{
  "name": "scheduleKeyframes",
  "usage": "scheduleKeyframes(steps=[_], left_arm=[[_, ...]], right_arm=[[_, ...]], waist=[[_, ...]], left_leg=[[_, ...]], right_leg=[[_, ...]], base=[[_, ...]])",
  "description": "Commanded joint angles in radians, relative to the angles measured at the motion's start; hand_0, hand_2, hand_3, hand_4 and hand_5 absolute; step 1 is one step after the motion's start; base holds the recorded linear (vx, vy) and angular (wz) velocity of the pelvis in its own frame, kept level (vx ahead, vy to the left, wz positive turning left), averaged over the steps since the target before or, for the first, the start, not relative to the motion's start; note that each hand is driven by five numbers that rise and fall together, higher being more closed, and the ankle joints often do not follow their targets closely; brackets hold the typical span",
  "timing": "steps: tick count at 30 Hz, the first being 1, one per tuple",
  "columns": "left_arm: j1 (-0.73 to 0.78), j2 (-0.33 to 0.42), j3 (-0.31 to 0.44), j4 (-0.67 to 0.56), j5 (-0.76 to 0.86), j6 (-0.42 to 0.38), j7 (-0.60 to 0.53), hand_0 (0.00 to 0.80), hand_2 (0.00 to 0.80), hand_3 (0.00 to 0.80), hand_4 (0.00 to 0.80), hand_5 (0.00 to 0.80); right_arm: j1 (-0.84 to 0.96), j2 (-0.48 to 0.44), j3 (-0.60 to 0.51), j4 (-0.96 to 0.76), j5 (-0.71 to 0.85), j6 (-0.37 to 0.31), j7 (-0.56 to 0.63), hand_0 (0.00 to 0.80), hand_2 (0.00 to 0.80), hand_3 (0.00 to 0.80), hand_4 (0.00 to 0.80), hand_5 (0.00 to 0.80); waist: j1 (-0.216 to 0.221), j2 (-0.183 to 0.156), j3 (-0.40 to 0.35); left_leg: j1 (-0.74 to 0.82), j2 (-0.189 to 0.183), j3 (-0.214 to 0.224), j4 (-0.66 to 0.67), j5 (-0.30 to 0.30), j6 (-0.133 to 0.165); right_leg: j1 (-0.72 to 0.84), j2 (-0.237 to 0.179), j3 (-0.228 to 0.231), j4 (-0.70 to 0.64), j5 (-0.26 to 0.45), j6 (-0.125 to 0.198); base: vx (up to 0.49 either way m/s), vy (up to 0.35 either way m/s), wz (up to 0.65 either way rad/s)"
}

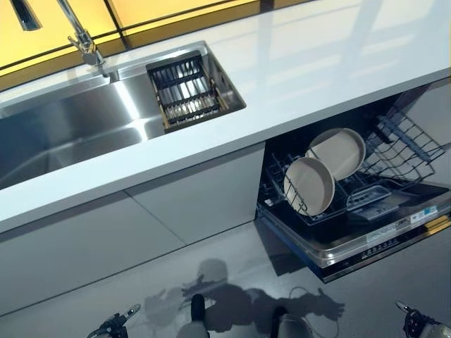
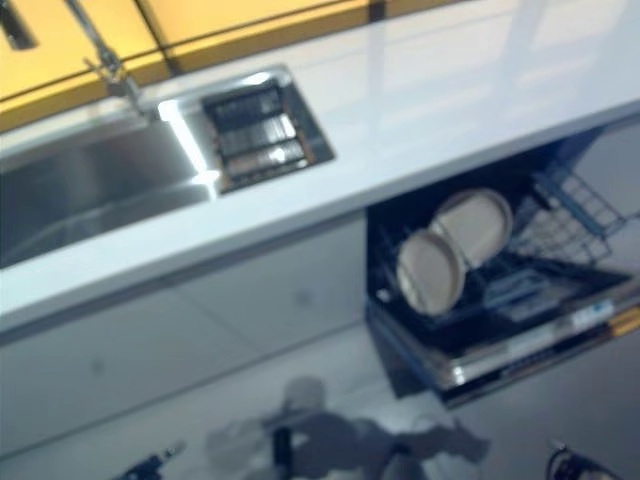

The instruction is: Take plates into dishwasher

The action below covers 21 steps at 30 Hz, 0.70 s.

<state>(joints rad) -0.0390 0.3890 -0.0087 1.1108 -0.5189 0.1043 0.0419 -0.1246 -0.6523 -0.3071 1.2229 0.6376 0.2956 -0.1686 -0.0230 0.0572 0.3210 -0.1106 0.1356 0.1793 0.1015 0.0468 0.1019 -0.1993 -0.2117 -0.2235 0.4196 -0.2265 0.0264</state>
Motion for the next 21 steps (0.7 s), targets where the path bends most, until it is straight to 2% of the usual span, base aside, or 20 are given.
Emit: scheduleKeyframes(steps=[1, 2, 3, 5, 7, 9, 12, 16, 21], left_arm=[[-0.028, -0.015, 0.053, -0.021, -0.023, 0.024, 0.001, 0.000, 0.000, 0.000, 0.000, 0.000], [-0.036, -0.012, 0.049, -0.025, -0.002, 0.042, -0.006, 0.000, 0.000, 0.000, 0.000, 0.000], [-0.040, -0.012, 0.037, -0.032, 0.025, 0.058, -0.003, 0.000, 0.000, 0.000, 0.000, 0.000], [-0.043, -0.005, 0.017, -0.039, -0.003, 0.052, -0.017, 0.000, 0.000, 0.000, 0.000, 0.000], [-0.048, -0.011, -0.005, -0.037, -0.033, 0.035, -0.039, 0.000, 0.000, 0.000, 0.000, 0.000], [-0.040, -0.024, -0.012, -0.021, -0.051, 0.027, -0.029, 0.000, 0.000, 0.000, 0.000, 0.000], [-0.035, -0.026, -0.017, -0.008, -0.070, 0.025, -0.005, 0.000, 0.000, 0.000, 0.000, 0.000], [-0.018, -0.032, -0.005, 0.011, -0.085, 0.014, 0.006, 0.000, 0.000, 0.000, 0.000, 0.000], [0.005, -0.047, -0.001, 0.007, -0.114, -0.002, 0.018, 0.000, 0.000, 0.000, 0.000, 0.000]], right_arm=[[0.004, -0.007, -0.036, 0.008, 0.108, -0.067, 0.050, 0.000, 0.000, 0.000, 0.000, 0.000], [0.012, 0.006, -0.041, -0.022, 0.151, -0.080, 0.050, 0.000, 0.000, 0.000, 0.000, 0.000], [0.016, 0.020, -0.042, -0.046, 0.214, -0.098, 0.049, 0.000, 0.000, 0.000, 0.000, 0.000], [0.015, 0.045, -0.041, -0.095, 0.285, -0.113, 0.034, 0.000, 0.000, 0.000, 0.000, 0.000], [-0.010, 0.035, -0.044, -0.094, 0.364, -0.135, 0.039, 0.000, 0.000, 0.000, 0.000, 0.000], [-0.045, 0.027, -0.047, -0.082, 0.399, -0.160, 0.040, 0.000, 0.000, 0.000, 0.000, 0.000], [-0.090, 0.017, -0.037, -0.105, 0.461, -0.167, 0.011, 0.000, 0.000, 0.000, 0.000, 0.000], [-0.145, -0.008, -0.043, -0.104, 0.567, -0.189, 0.035, 0.000, 0.000, 0.000, 0.000, 0.000], [-0.196, -0.022, -0.048, -0.116, 0.712, -0.239, 0.084, 0.000, 0.000, 0.000, 0.000, 0.000]], waist=[[-0.033, -0.002, -0.026], [-0.046, 0.015, -0.025], [-0.055, 0.023, -0.019], [-0.054, 0.025, -0.002], [-0.059, 0.040, 0.040], [-0.057, 0.065, 0.057], [-0.057, 0.097, 0.086], [-0.058, 0.144, 0.114], [-0.052, 0.177, 0.131]], left_leg=[[0.076, -0.013, 0.033, 0.153, -0.194, -0.107], [0.101, -0.017, 0.053, 0.046, -0.179, -0.108], [0.125, -0.027, 0.048, 0.010, -0.167, -0.112], [0.085, -0.046, 0.013, 0.052, -0.185, -0.104], [0.019, -0.041, 0.022, 0.146, -0.207, -0.102], [0.002, -0.057, 0.021, 0.120, -0.185, -0.104], [-0.046, -0.074, 0.020, 0.131, -0.173, -0.105], [-0.086, -0.092, 0.051, 0.127, -0.152, -0.100], [-0.134, -0.110, 0.061, 0.182, -0.167, -0.095]], right_leg=[[0.117, 0.051, -0.033, -0.150, 0.033, -0.031], [0.092, 0.053, -0.047, -0.116, 0.019, -0.030], [0.072, 0.060, -0.044, -0.089, 0.014, -0.026], [0.049, 0.058, -0.017, -0.084, 0.018, -0.022], [0.016, 0.048, -0.006, -0.074, 0.030, -0.023], [-0.025, 0.040, -0.002, -0.057, 0.036, -0.013], [-0.076, 0.034, 0.012, -0.043, 0.039, -0.020], [-0.139, 0.016, 0.014, -0.015, 0.039, -0.030], [-0.194, -0.007, 0.023, 0.055, 0.014, -0.042]], base=[[-0.100, 0.151, 0.21], [-0.100, 0.135, 0.46], [-0.112, 0.058, 0.59], [-0.147, -0.019, 0.32], [-0.246, -0.012, -0.05], [-0.193, 0.036, -0.05], [-0.177, 0.014, -0.13], [-0.153, 0.028, -0.03], [-0.083, 0.050, -0.03]])
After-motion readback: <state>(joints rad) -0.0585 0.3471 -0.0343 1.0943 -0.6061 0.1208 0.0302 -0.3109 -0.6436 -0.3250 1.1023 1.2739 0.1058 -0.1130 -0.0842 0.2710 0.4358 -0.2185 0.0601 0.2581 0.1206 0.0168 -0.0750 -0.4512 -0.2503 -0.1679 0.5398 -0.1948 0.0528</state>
